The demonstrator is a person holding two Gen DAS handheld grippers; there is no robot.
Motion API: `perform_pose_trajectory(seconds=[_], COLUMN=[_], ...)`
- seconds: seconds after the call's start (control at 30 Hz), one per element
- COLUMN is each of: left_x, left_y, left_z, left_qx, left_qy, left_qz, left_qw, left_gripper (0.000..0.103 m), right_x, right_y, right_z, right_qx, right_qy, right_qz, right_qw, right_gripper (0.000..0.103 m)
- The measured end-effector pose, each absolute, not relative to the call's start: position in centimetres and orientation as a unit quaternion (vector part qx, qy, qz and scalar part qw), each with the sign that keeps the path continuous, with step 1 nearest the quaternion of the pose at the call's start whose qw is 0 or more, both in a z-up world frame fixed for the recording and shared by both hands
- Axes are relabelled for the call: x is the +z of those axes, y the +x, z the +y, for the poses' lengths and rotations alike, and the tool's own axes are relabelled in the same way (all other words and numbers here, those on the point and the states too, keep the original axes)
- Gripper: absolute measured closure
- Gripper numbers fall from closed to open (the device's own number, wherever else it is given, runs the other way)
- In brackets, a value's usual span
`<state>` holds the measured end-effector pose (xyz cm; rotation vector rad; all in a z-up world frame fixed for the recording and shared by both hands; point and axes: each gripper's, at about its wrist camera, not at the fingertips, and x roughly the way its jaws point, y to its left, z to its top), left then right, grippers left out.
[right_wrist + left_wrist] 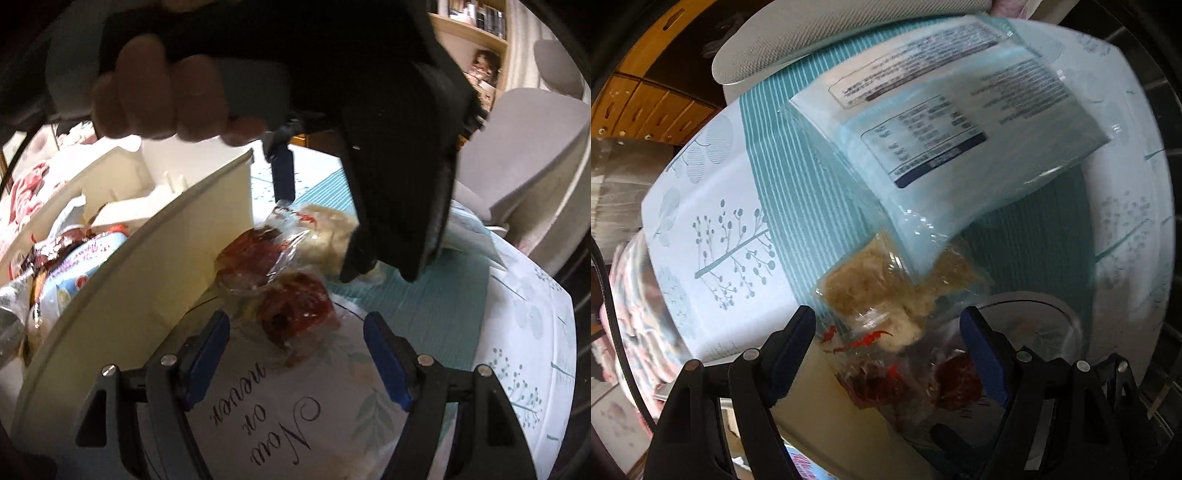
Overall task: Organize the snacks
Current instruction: 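Grasp the clear crumb-snack bag with the left tool while the right tool grasps a red-wrapped candy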
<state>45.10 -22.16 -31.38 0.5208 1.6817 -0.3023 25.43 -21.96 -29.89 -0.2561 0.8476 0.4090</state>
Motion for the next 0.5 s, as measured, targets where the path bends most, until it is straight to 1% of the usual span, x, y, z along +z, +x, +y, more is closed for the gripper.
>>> perform_pose_trajectory(seconds=[0.1,0.17,0.2,0.23,0.3,0.43,0.47,0.5], left_x=[-32.3,-32.9,-33.1,-33.3,-33.6,-33.7,-33.6,-33.7], left_y=[45.0,44.9,44.9,44.9,45.1,44.7,44.7,44.9], left_z=[-22.6,-22.8,-22.8,-22.8,-23.0,-23.0,-22.9,-22.8], left_qx=[-0.128,-0.125,-0.124,-0.123,-0.124,-0.136,-0.137,-0.138], left_qy=[0.236,0.238,0.237,0.234,0.225,0.23,0.228,0.226], left_qz=[0.738,0.739,0.741,0.742,0.745,0.738,0.739,0.739], left_qw=[0.619,0.617,0.616,0.617,0.616,0.619,0.619,0.619], left_gripper=[0.024,0.024,0.026,0.028,0.032,0.039,0.043,0.048], right_x=[-30.6,-30.9,-31.0,-31.1,-31.1,-30.9,-30.9,-30.8], right_y=[25.7,25.8,25.8,25.9,25.9,25.7,25.6,25.4], right_z=[-21.4,-21.0,-20.9,-20.7,-20.6,-19.9,-19.7,-19.7], right_qx=[0.193,0.188,0.181,0.177,0.178,0.181,0.181,0.18], right_qy=[-0.137,-0.145,-0.151,-0.154,-0.147,-0.153,-0.154,-0.154], right_qz=[0.41,0.409,0.409,0.409,0.411,0.417,0.419,0.421], right_qw=[0.881,0.881,0.882,0.882,0.882,0.878,0.876,0.875], right_gripper=[0.028,0.032,0.037,0.039,0.04,0.046,0.046,0.048])
